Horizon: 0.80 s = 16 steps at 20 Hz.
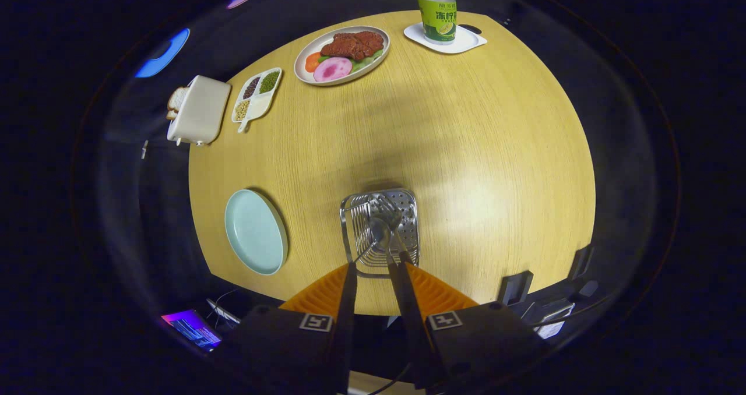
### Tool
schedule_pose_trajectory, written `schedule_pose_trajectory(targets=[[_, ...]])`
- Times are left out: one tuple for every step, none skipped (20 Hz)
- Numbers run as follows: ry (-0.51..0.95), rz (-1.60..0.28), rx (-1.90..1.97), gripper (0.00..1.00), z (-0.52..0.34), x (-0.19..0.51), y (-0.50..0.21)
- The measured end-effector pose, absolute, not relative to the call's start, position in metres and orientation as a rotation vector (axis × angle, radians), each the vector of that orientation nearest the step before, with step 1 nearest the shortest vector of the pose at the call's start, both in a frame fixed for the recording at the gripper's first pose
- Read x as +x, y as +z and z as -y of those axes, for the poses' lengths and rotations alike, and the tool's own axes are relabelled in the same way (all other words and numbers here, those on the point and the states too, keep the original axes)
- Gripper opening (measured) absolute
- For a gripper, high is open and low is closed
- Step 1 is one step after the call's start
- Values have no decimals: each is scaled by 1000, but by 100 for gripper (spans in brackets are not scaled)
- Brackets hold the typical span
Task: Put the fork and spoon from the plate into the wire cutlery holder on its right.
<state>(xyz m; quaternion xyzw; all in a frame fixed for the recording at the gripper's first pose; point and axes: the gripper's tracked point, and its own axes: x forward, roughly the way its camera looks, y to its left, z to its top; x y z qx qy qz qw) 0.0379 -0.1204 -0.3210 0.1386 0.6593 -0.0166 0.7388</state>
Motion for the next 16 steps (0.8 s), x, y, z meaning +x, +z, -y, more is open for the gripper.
schedule_pose_trajectory(targets=[[-27,-1425,300,56,120,38,-316],[-16,-1396,305,68,120,40,-308],[-8,-1358,305,73,119,44,-297],[-2,-1315,306,88,119,46,-286],[1,-1262,312,93,119,50,-273],[3,-1200,321,98,118,55,-257],[1,-1128,327,99,119,58,-237],[1,-1058,324,99,120,61,-218],[3,-988,317,100,120,65,-198],[13,-929,303,99,118,66,-180],[18,-870,286,99,117,65,-160],[20,-805,267,99,117,67,-140],[22,-737,246,99,115,67,-120],[25,-672,227,99,114,66,-100],[23,-603,209,99,113,64,-79],[18,-535,196,99,112,61,-59]])
